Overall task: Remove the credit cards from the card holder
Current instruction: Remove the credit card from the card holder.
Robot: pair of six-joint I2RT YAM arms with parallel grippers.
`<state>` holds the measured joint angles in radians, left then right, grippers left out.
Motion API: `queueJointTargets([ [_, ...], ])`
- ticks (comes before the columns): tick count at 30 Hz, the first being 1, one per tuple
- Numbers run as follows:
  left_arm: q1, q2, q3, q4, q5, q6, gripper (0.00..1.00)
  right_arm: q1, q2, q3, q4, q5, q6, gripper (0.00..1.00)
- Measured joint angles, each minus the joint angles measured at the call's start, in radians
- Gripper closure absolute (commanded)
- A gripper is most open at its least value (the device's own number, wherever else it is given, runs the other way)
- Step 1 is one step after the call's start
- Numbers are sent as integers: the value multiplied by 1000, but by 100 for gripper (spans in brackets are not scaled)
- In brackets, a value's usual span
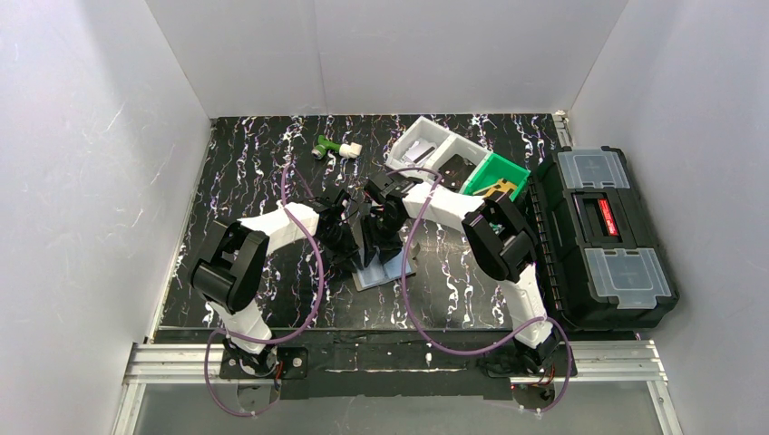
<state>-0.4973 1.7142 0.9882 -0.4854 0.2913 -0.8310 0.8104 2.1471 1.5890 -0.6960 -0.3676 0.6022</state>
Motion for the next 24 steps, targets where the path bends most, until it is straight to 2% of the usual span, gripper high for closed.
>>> queueJointTargets([
  [4, 0, 0, 0, 8, 11, 11, 74, 2, 6, 10, -20, 22, -2, 62],
  [11, 0, 3, 0, 17, 27, 33, 70, -2, 12, 14, -45, 56, -10, 87],
  [16, 0, 3, 1, 18, 31, 46, 69, -14, 15, 8, -47, 43, -11, 93],
  [24, -14, -10, 2, 10, 5, 70, 70, -48, 14, -31, -5, -37, -3, 95],
])
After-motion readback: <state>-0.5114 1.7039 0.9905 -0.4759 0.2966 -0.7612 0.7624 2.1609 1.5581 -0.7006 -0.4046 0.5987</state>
